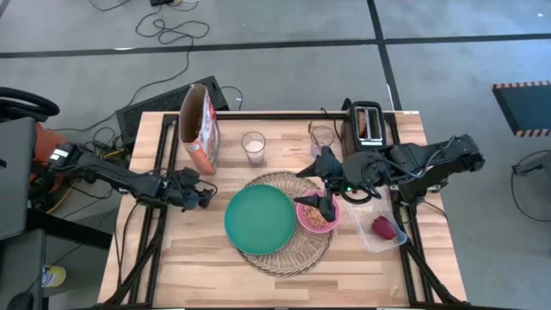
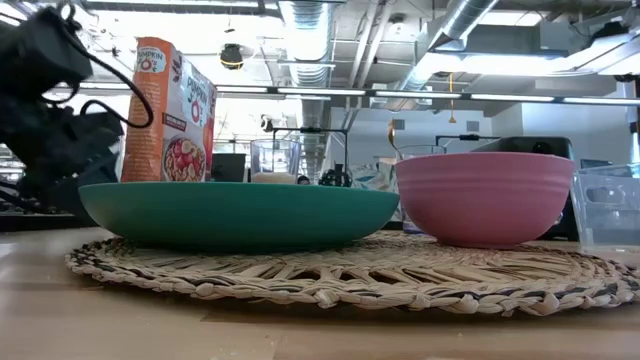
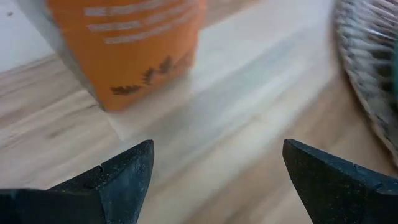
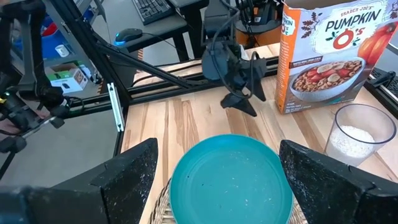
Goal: Arrange a breakfast setting
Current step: Put the toasted bagel on the green plate
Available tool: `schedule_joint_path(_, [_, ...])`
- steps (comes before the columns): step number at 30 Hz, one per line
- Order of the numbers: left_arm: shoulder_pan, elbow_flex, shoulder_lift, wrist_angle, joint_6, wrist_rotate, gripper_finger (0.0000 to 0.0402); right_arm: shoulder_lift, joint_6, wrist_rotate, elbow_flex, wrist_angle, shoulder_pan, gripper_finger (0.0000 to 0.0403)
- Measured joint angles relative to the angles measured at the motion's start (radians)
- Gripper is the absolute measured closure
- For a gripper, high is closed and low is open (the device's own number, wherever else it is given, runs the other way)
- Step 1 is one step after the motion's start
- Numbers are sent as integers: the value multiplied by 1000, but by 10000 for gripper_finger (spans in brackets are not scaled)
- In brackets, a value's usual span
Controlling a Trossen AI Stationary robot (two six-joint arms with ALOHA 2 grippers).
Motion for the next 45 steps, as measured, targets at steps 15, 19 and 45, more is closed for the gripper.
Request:
schedule_joint_path(15, [-162,156,-92,-40,34,335,63,0,26,0,0,0,0,39])
schedule_joint_path(19, [-188,213,-98,67,58,392,63,0,160,0,0,3,0,39])
schedule_joint_path(45, [-225,567,213,535,379,287,63,-87,378,2,0,-299,59,43])
